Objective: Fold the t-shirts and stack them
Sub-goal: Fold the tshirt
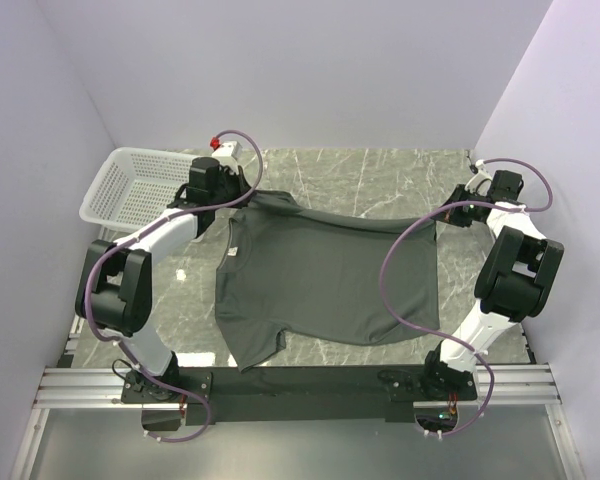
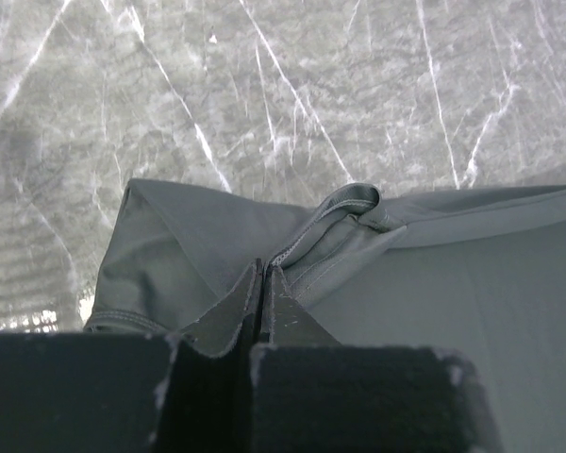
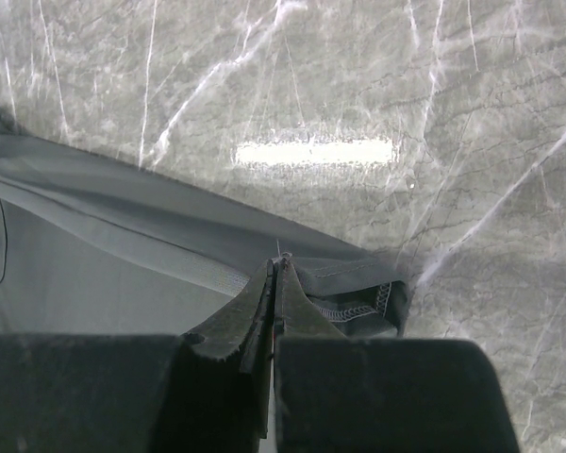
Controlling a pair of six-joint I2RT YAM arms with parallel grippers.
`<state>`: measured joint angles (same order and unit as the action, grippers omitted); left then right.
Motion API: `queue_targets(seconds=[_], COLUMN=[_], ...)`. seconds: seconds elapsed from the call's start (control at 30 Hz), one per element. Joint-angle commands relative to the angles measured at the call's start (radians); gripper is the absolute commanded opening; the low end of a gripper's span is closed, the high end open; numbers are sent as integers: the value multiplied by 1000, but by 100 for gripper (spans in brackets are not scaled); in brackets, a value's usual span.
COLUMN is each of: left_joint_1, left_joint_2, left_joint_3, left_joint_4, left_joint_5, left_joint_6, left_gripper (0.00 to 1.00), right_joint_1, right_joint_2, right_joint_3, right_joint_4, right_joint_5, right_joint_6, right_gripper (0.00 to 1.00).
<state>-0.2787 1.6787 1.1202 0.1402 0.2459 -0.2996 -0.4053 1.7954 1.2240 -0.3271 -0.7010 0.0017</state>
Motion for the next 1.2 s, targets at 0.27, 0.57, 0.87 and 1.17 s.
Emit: queue_targets(seconds=[0.27, 0.57, 0.87, 1.17], left_joint_1=[-14, -37, -47, -54], left_joint_2=[-68, -73, -89, -76], left_joint_3=[-37, -53, -71, -66], left_joint_4=[-5, -30, -54, -85], left_joint_5=[-7, -26, -71, -88], left_joint_6=[20, 25, 19, 7], left_gripper=[1, 1, 1, 1], right_joint_1=[-18, -20, -20, -20], right_joint_2=[-41, -34, -25, -25], right_joint_3=[-12, -12, -6, -14], right_joint_4=[-7, -24, -38, -53], right_joint_5=[3, -6, -3, 3], right_joint_6=[-20, -34, -40, -61], right_gripper=[0, 0, 0, 0])
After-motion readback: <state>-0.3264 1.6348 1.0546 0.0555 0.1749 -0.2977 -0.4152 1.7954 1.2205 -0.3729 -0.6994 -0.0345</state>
